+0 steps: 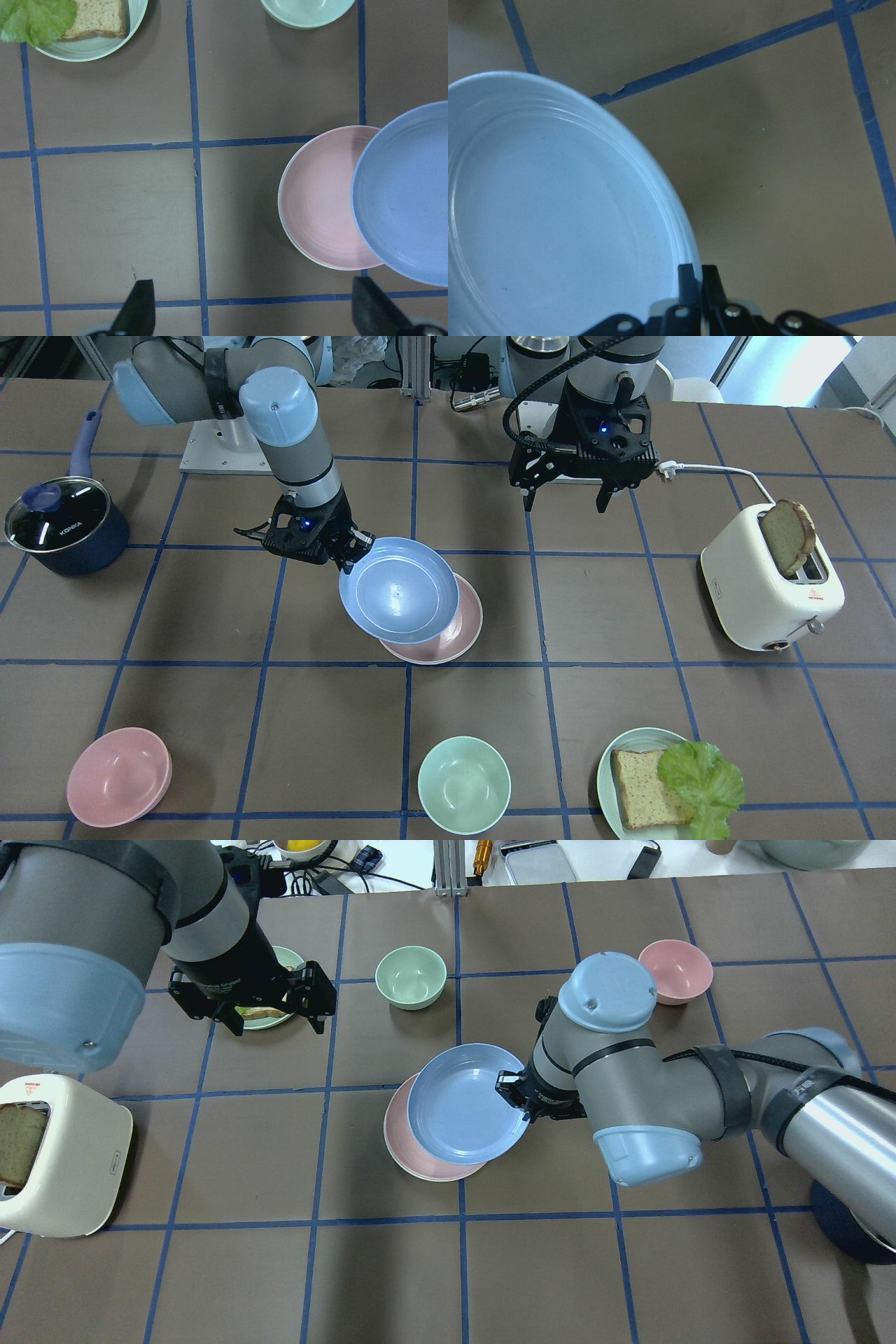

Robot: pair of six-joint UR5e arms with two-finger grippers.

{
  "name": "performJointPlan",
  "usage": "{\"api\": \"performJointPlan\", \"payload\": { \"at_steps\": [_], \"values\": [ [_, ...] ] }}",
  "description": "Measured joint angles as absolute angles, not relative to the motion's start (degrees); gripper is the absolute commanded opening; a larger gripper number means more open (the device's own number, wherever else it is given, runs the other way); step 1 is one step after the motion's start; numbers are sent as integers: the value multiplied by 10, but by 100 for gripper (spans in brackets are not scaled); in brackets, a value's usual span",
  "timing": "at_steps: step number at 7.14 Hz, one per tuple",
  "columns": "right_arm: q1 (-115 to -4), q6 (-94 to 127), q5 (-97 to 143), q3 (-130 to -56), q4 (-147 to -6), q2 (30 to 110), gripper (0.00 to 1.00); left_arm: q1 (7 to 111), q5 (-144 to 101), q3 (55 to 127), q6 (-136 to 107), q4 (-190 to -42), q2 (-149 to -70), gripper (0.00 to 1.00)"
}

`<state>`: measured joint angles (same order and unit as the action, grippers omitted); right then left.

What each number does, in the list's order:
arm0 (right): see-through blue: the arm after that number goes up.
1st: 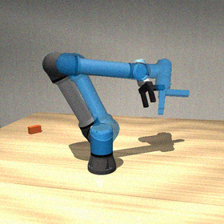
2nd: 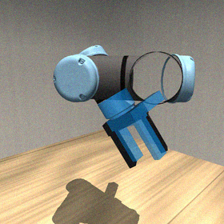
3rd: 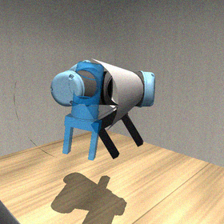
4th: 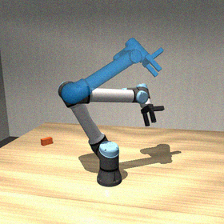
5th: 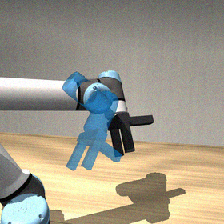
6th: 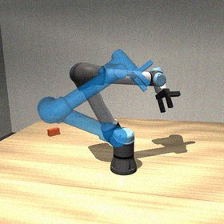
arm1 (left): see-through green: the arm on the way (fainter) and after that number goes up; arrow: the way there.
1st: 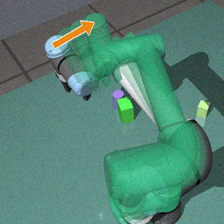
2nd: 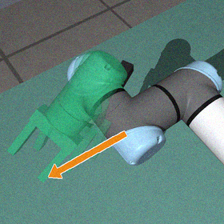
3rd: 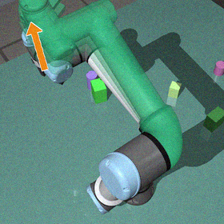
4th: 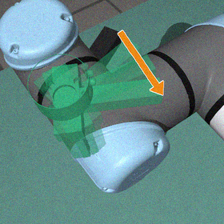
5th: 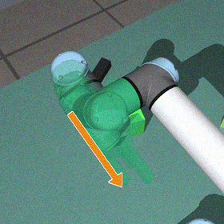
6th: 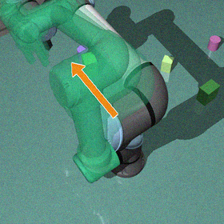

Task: Stack three plates with pink and blue
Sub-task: 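Lower the blue plate onto the pink plate and open the right gripper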

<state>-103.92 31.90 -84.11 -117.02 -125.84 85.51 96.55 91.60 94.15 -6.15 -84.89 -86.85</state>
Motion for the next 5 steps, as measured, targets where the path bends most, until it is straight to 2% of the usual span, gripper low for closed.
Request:
{"api": "performJointPlan", "payload": {
  "at_steps": [5],
  "values": [
    [-1068,342,-840,-1180,-1326,811,0,960,915,949,-62,-847,-861,100]
  ]
}}
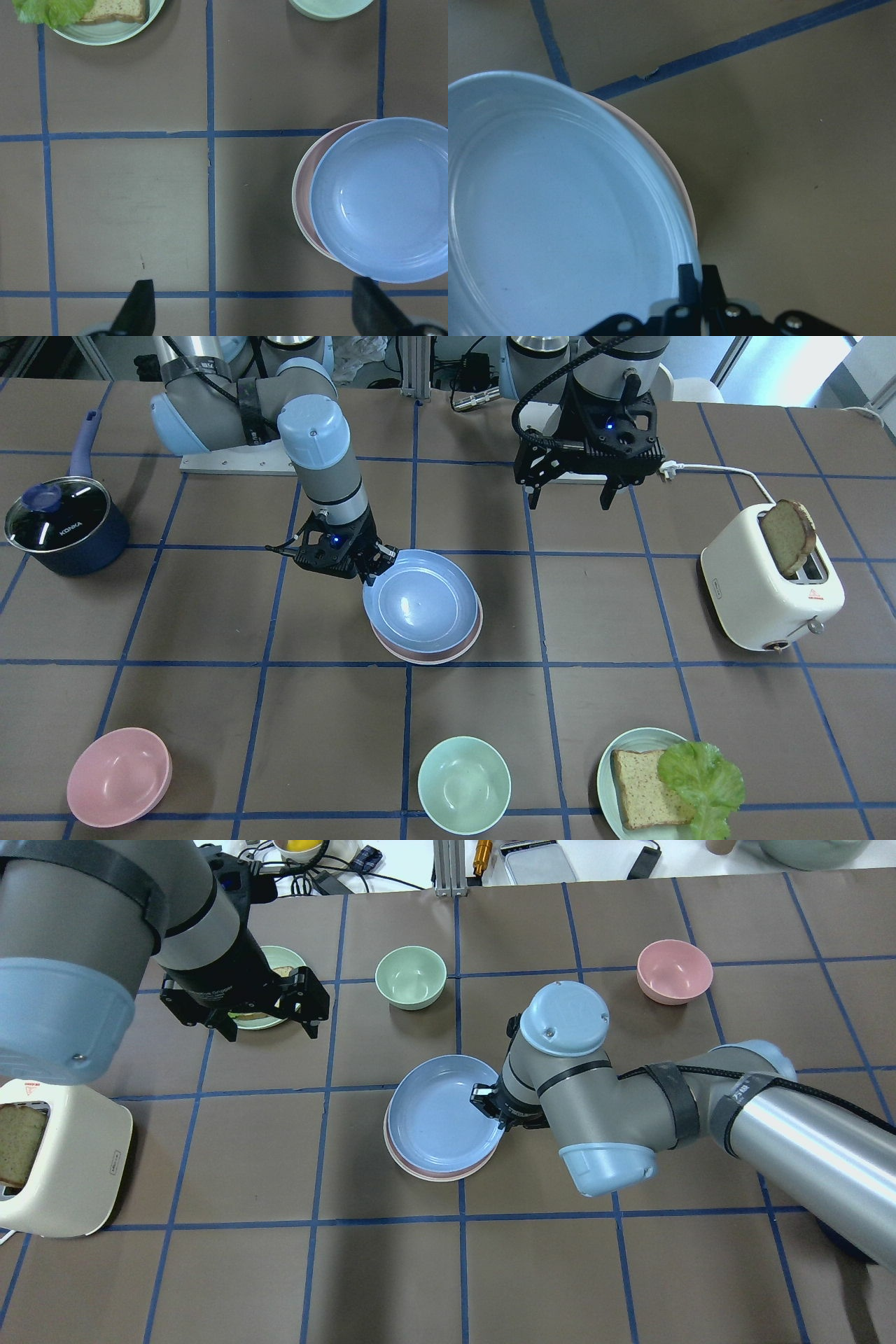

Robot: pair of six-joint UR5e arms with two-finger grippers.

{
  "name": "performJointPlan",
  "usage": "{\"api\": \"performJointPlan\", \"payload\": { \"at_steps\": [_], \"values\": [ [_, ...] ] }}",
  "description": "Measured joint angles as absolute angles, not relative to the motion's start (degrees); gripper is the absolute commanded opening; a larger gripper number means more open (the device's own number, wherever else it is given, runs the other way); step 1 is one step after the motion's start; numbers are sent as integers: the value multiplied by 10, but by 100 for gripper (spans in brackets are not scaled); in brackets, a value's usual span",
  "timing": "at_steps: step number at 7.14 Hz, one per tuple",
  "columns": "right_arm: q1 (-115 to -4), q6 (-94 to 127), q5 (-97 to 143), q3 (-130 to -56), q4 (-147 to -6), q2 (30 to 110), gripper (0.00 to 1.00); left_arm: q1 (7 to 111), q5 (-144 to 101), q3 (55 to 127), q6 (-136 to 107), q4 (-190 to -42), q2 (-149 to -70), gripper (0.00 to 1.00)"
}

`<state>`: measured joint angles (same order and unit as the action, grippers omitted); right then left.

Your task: Stack three plates with pink and blue

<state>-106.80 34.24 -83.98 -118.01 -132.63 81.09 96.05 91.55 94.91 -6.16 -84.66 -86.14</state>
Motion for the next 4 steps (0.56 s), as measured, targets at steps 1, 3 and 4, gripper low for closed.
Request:
{"api": "performJointPlan", "payload": {
  "at_steps": [1,3,4],
  "values": [
    [-1068,343,-839,-1186,-1338,809,7,960,915,949,-62,-847,-861,100],
    [-1069,344,-838,-1190,-1351,802,45,961,915,949,-62,-847,-861,100],
    [-1069,346,-838,-1189,-1363,799,51,961,915,949,-62,-847,-861,100]
  ]
}}
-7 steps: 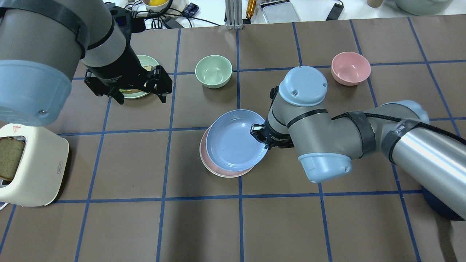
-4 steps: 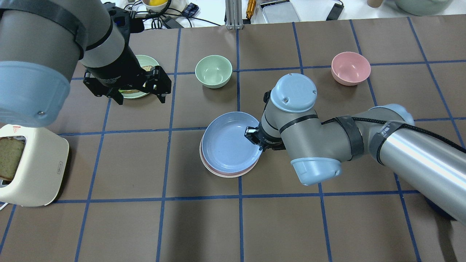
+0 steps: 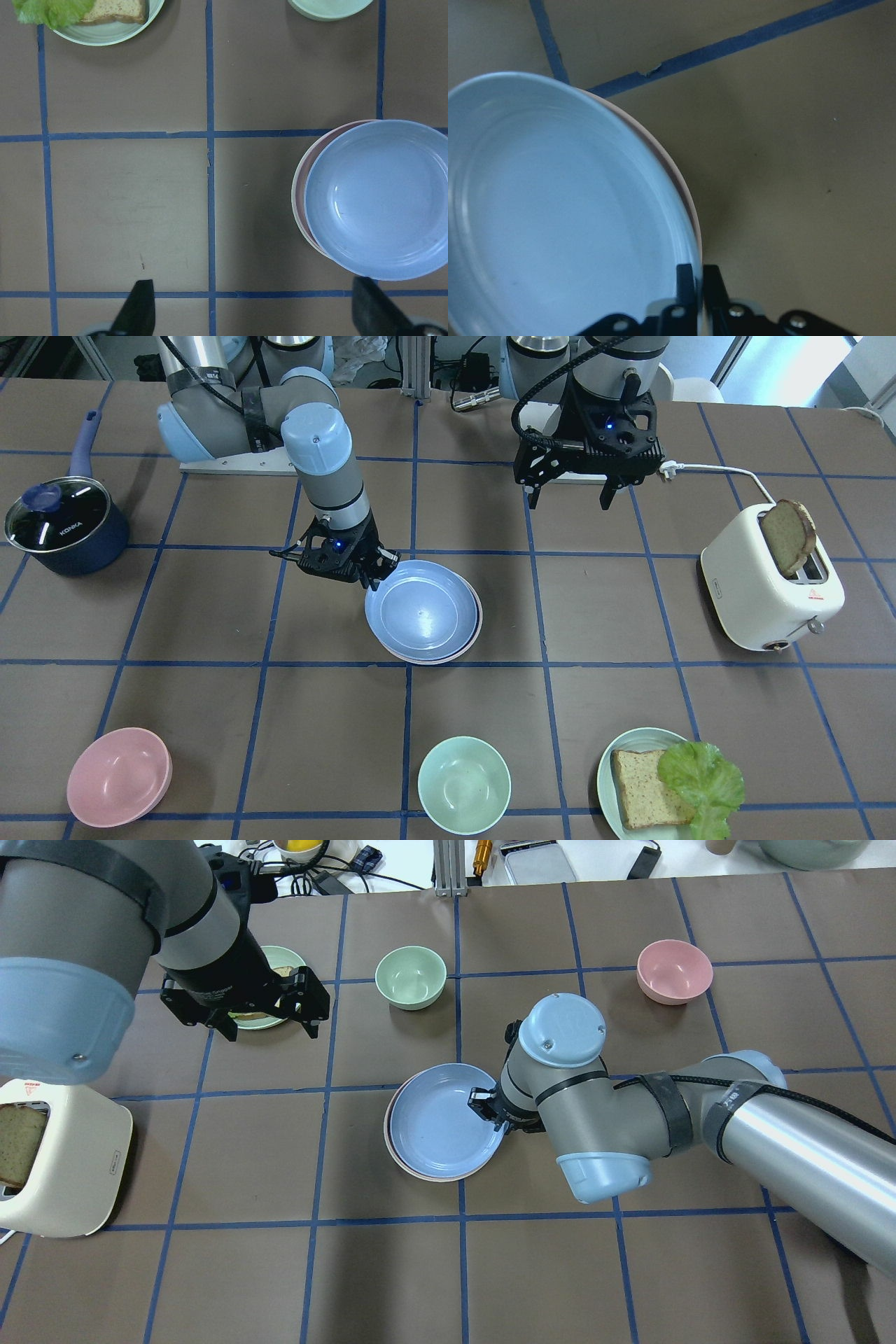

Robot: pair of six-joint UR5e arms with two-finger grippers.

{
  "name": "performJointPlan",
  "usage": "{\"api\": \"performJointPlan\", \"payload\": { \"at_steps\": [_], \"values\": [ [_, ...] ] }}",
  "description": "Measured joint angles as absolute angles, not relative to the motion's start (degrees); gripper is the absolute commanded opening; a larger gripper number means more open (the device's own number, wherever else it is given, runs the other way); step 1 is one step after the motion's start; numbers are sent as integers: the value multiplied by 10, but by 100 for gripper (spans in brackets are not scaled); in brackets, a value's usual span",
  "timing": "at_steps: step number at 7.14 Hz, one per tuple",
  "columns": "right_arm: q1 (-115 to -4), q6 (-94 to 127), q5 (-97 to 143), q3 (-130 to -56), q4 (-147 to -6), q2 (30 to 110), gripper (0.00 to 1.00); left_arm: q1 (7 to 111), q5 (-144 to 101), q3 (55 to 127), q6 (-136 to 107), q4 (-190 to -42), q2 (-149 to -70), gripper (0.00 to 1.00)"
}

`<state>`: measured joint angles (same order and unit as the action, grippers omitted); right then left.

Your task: Stack three plates with pink and blue

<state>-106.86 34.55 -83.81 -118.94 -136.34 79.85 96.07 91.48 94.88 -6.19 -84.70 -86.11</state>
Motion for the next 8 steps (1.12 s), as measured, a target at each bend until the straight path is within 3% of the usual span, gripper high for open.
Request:
{"api": "performJointPlan", "payload": {
  "at_steps": [2,4,6,8],
  "values": [
    [-1061,337,-841,-1184,-1389,795,69,961,914,949,-62,-847,-860,100],
    [-1030,296,-847,-1141,-1366,796,75,961,914,948,-62,-847,-860,100],
    [-982,229,-855,-1041,-1224,798,81,961,914,948,-62,-846,-860,100],
    [-943,166,-881,-903,-1028,796,100,960,914,948,-62,-847,-860,100]
  ]
}}
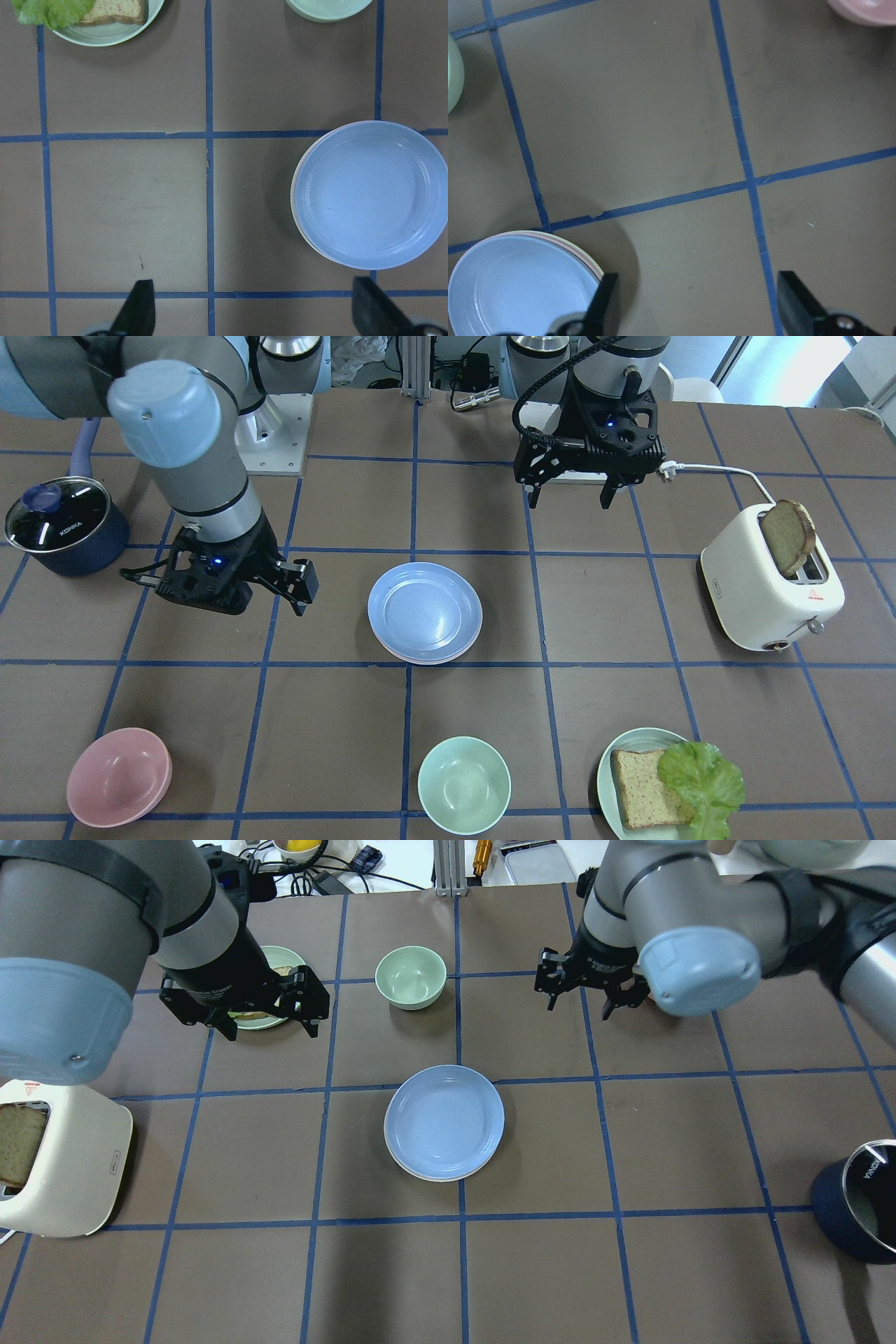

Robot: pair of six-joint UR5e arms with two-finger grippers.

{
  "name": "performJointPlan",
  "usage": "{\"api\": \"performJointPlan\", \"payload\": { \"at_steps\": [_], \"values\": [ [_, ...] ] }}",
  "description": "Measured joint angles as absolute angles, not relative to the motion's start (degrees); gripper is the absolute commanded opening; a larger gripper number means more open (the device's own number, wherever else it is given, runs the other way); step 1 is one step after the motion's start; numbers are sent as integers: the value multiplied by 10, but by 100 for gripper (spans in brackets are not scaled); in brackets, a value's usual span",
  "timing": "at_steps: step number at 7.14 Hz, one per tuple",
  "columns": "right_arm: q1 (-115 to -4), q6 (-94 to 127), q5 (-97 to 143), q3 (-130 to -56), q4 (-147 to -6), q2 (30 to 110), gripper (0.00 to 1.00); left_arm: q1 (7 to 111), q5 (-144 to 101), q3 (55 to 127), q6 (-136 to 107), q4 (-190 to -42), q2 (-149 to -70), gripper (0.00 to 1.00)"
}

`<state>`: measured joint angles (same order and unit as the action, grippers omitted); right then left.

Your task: Stack three plates with pink and blue

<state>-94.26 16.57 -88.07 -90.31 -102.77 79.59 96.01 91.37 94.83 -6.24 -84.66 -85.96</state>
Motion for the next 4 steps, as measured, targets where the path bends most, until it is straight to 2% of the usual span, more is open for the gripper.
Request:
{"api": "performJointPlan", "payload": {
  "at_steps": [2,4],
  "values": [
    [-917,126,-890,-828,-933,796,100,960,914,948,-62,-847,-860,100],
    [-902,78,-893,-819,-919,797,100,960,914,948,-62,-847,-860,100]
  ]
}}
